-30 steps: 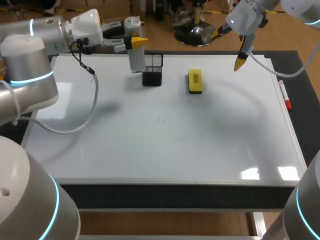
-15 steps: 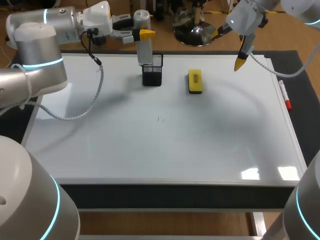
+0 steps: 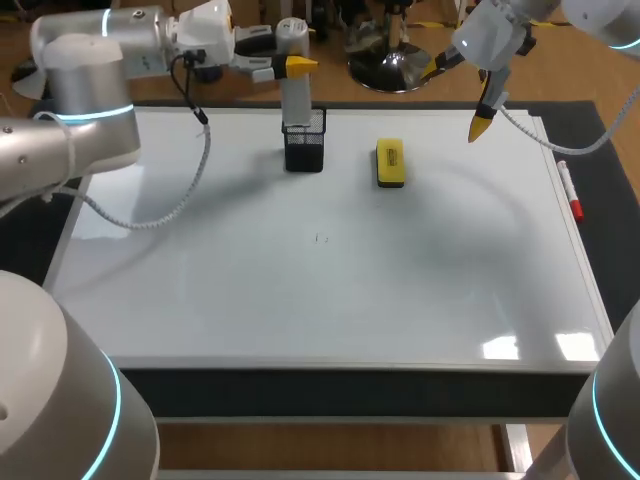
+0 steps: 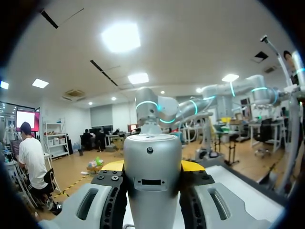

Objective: Pick up the inspection probe, press it on each red-marked spot on the whiteboard one by one, put down the probe, pick up the eraser, and wipe off all the red marks.

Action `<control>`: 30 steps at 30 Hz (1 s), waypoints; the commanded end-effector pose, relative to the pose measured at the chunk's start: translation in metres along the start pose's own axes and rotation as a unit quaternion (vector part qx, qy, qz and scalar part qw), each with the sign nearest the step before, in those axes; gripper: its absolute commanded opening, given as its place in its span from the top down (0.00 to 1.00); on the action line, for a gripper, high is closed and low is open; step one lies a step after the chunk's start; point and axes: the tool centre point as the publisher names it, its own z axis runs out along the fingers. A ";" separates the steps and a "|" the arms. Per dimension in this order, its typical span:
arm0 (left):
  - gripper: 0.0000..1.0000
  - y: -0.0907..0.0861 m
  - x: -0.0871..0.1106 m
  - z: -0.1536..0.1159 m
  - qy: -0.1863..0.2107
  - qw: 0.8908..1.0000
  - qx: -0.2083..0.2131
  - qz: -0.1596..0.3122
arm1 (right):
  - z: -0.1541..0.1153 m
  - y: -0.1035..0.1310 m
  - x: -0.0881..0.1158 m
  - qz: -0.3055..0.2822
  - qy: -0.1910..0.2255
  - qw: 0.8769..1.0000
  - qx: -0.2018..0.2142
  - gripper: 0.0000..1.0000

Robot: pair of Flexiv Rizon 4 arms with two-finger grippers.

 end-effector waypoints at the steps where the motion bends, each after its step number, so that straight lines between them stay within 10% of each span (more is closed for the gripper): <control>1: 1.00 0.004 -0.009 0.004 0.022 1.000 0.001 -0.002 | -0.001 0.000 0.000 0.000 0.002 1.000 0.002 0.00; 30: 1.00 0.043 -0.027 0.007 0.036 0.999 0.013 -0.017 | -0.001 0.000 0.000 0.000 0.002 1.000 0.002 0.00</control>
